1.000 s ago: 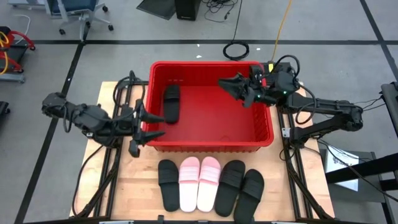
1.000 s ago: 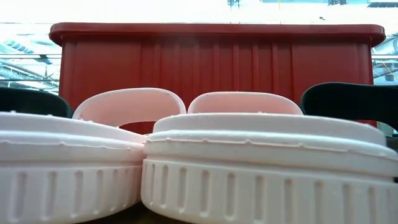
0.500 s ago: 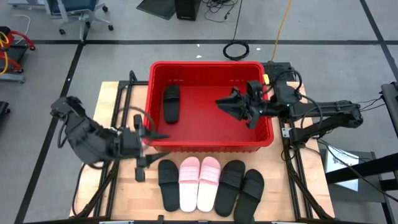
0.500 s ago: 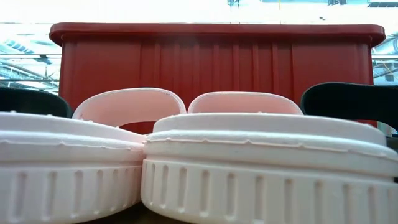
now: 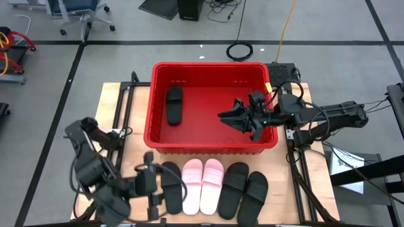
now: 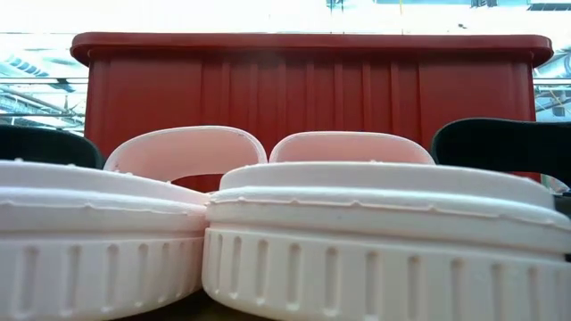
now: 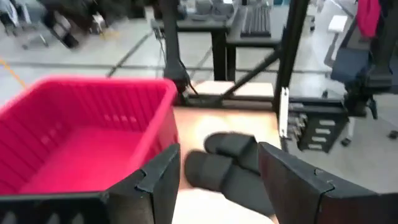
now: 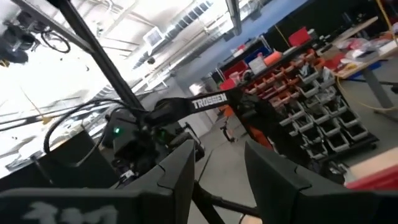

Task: Pick and place slides into bin
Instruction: Put the black slide into the red bin

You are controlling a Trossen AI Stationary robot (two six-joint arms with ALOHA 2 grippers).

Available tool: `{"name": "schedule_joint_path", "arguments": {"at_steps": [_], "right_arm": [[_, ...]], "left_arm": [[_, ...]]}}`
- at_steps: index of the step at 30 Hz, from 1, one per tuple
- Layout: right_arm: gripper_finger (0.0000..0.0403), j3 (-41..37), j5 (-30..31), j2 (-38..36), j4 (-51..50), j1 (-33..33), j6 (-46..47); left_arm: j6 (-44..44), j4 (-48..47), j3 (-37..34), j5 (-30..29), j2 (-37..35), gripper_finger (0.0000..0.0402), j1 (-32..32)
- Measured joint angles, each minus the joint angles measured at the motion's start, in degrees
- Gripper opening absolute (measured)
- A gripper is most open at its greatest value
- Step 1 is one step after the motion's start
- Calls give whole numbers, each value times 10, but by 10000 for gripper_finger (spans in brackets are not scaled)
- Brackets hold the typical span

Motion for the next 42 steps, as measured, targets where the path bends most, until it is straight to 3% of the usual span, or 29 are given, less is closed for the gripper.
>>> {"name": "schedule_joint_path", "arguments": {"at_steps": [9, 14, 18, 24, 30, 36, 42], "right_arm": [[130, -6, 0, 0, -20, 34, -7], [130, -33, 2, 0, -21, 54, -5], [130, -69, 49, 0, -7, 67, 7], [130, -143, 101, 0, 119, 77, 35], [130, -210, 104, 0, 242, 85, 54], [130, -228, 104, 0, 248, 87, 69], [130, -228, 106, 0, 249, 87, 68]], "left_arm": [[-168, -137, 0, 121, 56, 209, -12], [-193, -201, -1, 171, 80, 209, -6], [-192, -258, -1, 203, 109, 209, -5], [-173, -294, -2, 220, 161, 209, -9], [-155, -294, -2, 220, 213, 209, -9], [-165, -287, -15, 218, 260, 209, -9], [-200, -248, -102, 238, 270, 209, -9]]}}
